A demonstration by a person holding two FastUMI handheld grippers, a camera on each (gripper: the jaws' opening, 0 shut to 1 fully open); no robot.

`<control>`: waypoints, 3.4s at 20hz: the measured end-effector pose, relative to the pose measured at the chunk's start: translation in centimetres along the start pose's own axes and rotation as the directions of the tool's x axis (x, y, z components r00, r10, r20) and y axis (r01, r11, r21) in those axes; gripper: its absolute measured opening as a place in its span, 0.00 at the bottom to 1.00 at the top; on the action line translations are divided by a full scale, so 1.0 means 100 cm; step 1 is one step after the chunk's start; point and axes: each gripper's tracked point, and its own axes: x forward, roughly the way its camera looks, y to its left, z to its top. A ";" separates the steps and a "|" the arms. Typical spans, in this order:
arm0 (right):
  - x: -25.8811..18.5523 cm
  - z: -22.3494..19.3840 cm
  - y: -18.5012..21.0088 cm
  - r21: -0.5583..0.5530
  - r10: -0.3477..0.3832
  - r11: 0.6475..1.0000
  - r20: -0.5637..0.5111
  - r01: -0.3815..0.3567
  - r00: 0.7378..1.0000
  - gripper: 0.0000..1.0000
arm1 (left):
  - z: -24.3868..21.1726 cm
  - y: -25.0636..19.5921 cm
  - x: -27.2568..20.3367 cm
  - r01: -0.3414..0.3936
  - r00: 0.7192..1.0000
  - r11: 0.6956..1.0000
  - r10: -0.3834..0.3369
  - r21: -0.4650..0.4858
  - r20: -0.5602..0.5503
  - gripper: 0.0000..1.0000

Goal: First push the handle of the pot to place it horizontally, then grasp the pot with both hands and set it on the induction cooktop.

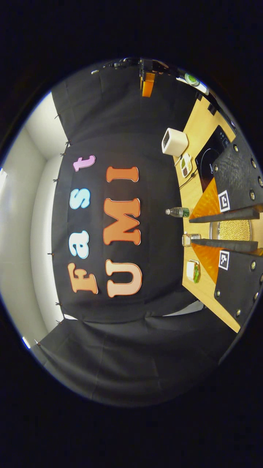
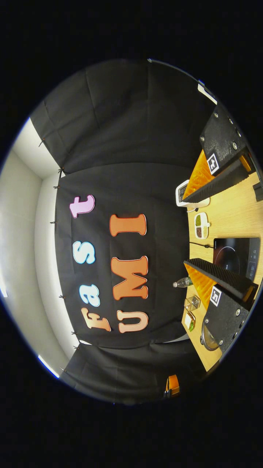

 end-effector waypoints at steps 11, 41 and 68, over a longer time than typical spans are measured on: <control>0.007 -0.008 0.004 -0.004 0.002 1.000 -0.013 -0.002 1.000 0.95 | -0.066 -0.016 -0.002 0.041 0.991 0.999 -0.039 0.006 -0.131 0.03; 0.022 -0.048 -0.014 0.005 -0.016 1.000 -0.084 0.017 0.996 0.95 | -0.271 -0.103 0.003 0.188 0.815 0.974 -0.225 -0.124 -0.534 0.02; 0.045 -0.059 -0.018 -0.003 -0.009 1.000 -0.108 0.009 0.994 0.95 | -0.302 -0.123 0.045 0.202 0.770 0.972 -0.232 -0.118 -0.595 0.03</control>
